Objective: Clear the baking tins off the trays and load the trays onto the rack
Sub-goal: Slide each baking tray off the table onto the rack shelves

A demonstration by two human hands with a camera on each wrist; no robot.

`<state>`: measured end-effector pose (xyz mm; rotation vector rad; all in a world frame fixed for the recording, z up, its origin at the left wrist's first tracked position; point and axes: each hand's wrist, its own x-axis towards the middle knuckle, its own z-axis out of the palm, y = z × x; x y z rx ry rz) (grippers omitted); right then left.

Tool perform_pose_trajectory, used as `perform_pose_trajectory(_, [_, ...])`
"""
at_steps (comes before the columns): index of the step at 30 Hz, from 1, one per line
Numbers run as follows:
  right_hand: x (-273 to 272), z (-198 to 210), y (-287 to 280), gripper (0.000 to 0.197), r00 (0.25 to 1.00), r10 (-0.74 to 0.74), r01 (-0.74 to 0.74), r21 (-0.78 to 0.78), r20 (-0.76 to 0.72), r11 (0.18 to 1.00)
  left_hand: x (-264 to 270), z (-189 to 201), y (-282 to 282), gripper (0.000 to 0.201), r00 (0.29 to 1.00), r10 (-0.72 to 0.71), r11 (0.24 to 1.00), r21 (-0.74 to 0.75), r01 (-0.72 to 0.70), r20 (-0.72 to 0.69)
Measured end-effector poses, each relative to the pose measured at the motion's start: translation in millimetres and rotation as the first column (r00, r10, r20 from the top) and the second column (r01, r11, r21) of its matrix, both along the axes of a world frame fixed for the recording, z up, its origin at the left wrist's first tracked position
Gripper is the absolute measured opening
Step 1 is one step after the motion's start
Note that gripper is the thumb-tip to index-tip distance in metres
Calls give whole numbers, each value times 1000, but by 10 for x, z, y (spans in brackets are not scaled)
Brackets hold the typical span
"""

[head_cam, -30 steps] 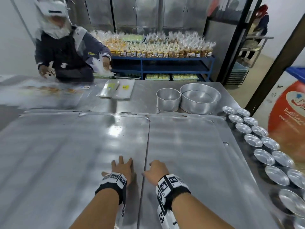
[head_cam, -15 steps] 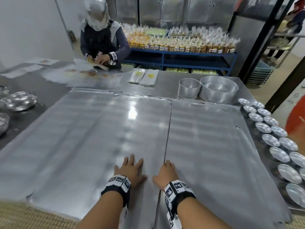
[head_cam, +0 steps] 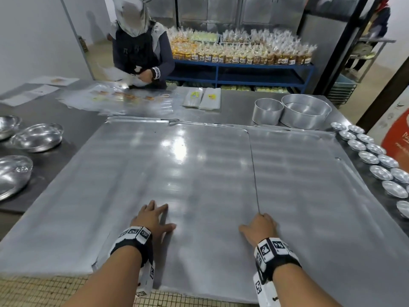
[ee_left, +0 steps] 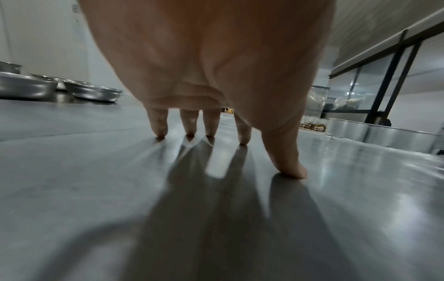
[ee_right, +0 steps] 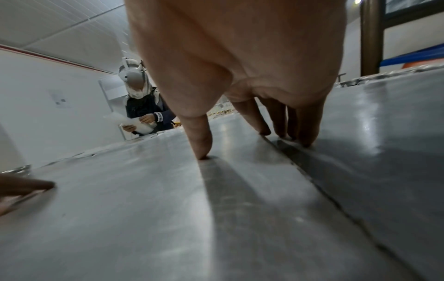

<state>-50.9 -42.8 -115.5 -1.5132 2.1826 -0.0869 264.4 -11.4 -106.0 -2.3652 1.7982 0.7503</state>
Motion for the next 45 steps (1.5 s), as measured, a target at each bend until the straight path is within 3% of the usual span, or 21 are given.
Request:
perform_pose_trajectory(4, [46,83,-1,52,997,-80,81,69,-19,994,281,-21,-44,98,987,150,988,28,-152,53])
perform_pose_trajectory(9, [119,124,46,57,970,-227,220,81,92,972,472,-46,-166,119,922,387,922,43,-386,-22])
perform_pose_trajectory(15, [113,139,90,61,892,-382,377,70,240,924,603,-12,-262,129,858,511,859,72,-507,-47])
perform_pose_trajectory(19, [-9,212,92,50,869,-419,414,77,263,907,582,-26,-239,107,846,521,854,63,-517,-111])
perform_pose_trajectory(23, [-276,278,158,45,853,-438,429,94,283,898,412,-49,-165,115,822,542,839,54,-542,-173])
perform_pose_trajectory(28, [-721,245,303,43,824,-480,463,128,301,877,51,-93,-147,123,850,498,865,31,-501,-172])
perform_pose_trajectory(35, [-1341,249,376,51,787,-529,522,114,318,845,-656,39,-105,111,862,469,880,23,-474,-190])
perform_pose_trajectory(40, [-1840,164,422,59,774,-554,550,106,308,828,-1138,-2,-93,115,875,451,892,51,-449,-174])
perform_pose_trajectory(45, [-2305,77,458,54,755,-584,583,100,297,806,-1615,-53,-97,119,874,450,891,22,-454,-183])
